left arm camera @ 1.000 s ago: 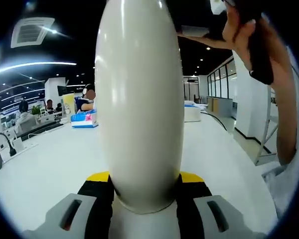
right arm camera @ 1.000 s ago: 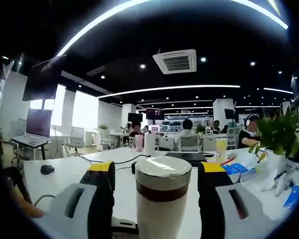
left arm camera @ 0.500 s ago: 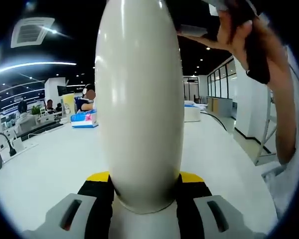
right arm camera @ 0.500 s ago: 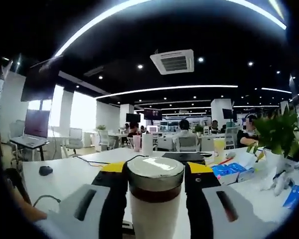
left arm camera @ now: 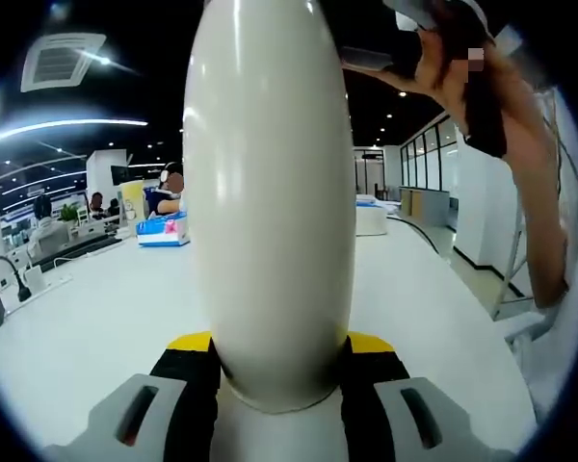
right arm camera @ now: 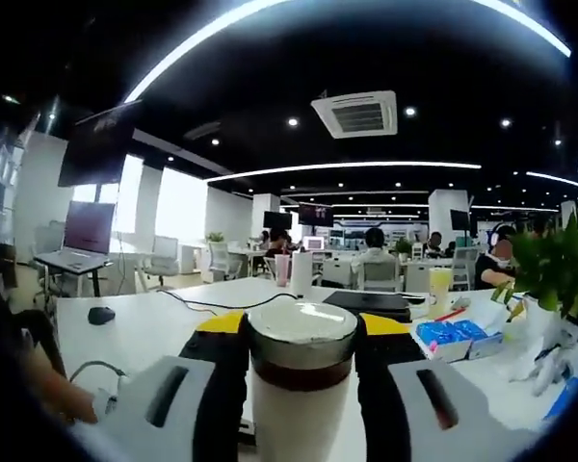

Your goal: Grasp the water cup twist off the cup lid place the cup lid on the table

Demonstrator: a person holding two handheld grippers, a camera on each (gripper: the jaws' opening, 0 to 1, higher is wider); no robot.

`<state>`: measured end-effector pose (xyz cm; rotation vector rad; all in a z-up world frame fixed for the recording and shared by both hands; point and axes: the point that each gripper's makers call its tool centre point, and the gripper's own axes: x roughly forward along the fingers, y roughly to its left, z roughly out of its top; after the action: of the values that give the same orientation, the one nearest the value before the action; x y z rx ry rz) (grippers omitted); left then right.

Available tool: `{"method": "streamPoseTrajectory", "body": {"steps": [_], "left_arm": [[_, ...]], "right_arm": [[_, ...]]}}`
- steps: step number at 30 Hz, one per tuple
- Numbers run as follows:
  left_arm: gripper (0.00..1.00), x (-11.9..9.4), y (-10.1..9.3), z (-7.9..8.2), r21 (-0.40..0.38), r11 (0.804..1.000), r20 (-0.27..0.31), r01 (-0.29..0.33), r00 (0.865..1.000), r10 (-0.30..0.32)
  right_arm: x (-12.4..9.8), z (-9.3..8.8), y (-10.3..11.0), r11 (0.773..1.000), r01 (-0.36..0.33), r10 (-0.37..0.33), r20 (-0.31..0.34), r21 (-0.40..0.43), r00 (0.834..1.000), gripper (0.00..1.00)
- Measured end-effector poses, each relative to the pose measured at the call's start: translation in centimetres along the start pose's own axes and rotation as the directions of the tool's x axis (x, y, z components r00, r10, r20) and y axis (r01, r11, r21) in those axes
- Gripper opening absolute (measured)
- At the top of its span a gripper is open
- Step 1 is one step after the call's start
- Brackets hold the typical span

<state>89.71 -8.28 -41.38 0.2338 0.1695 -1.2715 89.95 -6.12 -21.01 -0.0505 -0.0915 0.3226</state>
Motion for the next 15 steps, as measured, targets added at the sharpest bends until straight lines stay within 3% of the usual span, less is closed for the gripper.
{"method": "streamPoseTrajectory", "body": {"steps": [7,15], "left_arm": [[0.5,0.01,-0.07,0.02,0.002,1.0,0.0,-0.001,1.0,0.001],[0.5,0.01,-0.09,0.0,-0.002,1.0,0.0,0.0,1.0,0.0]], "right_arm": [[-0.18,-0.03,0.2,0.993,-0.119,0.119,0.003,0.003,0.993,0.46],[0.08,-0.02,0.37,0.979,-0.205,0.205,0.009,-0.006,0.979,0.46]]}}
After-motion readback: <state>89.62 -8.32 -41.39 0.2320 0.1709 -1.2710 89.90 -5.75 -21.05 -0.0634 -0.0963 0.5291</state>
